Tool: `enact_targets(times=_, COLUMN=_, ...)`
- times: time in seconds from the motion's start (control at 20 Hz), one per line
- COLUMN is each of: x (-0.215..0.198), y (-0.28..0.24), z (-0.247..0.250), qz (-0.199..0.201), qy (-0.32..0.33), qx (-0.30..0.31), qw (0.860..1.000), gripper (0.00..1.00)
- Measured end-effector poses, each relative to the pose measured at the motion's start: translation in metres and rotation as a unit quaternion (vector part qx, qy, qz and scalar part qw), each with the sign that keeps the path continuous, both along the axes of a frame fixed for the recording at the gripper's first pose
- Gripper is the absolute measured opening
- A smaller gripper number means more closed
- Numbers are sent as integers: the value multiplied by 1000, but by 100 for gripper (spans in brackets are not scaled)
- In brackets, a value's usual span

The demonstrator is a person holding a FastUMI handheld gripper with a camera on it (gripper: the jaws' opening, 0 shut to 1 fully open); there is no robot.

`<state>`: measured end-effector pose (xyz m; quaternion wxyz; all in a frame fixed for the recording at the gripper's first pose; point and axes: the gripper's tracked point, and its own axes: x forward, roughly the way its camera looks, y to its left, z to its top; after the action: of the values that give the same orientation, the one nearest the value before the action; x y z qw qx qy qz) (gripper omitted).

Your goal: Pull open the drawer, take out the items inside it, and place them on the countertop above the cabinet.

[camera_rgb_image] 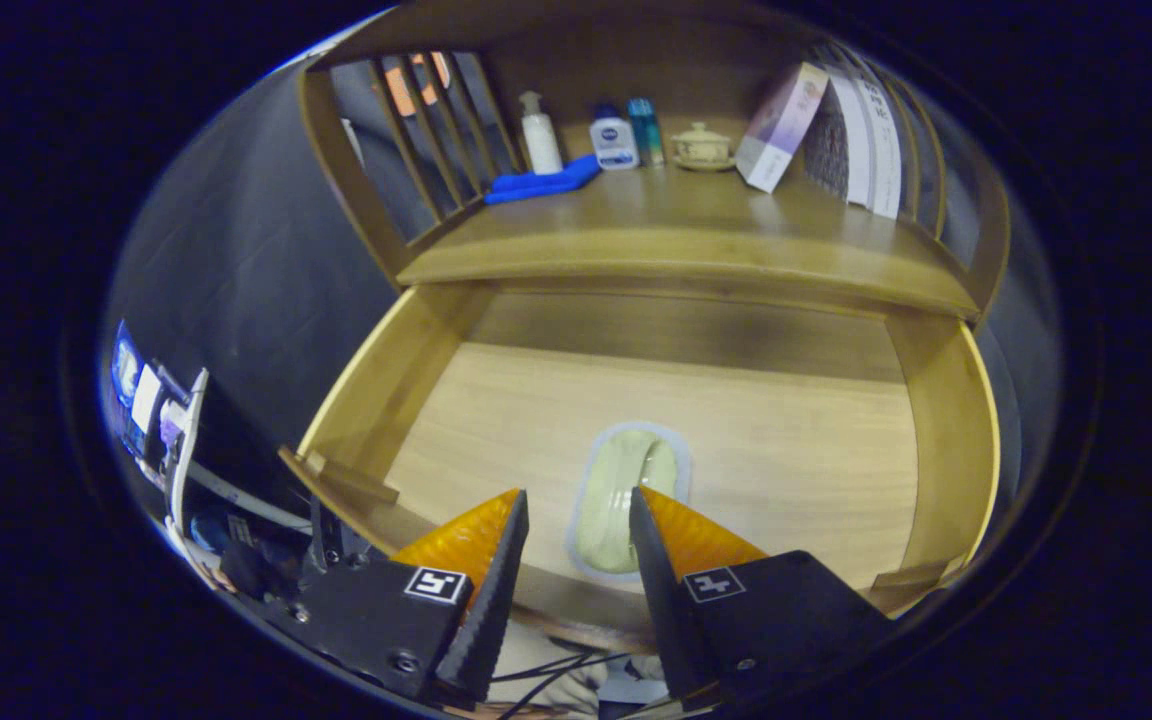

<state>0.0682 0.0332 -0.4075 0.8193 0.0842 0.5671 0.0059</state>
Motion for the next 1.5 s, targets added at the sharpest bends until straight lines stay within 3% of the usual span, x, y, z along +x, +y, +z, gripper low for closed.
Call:
enact_targets(times=0.15, x=3, y=-4, z=-24, qz=-14, qy=60, qx=18, qw=998, gripper=61)
enact_targets(times=0.35, x=10, y=-18, z=-34, qz=10, qy=67, qx=-34, qw=997, gripper=57)
enact_targets(times=0.55, x=12, y=-17, z=-35, qz=24, qy=68, qx=-52, qw=996, gripper=44)
enact_targets(times=0.7, x=14, y=-19, z=-35, qz=16, qy=71, qx=-48, qw=996, gripper=22)
enact_targets(times=1.35, x=51, y=-43, z=63, qz=23, qy=-4, qx=-85, qw=996, gripper=19)
enact_targets(times=1.5, x=76, y=-50, z=88, qz=17, qy=-26, qx=-90, qw=995, gripper=19)
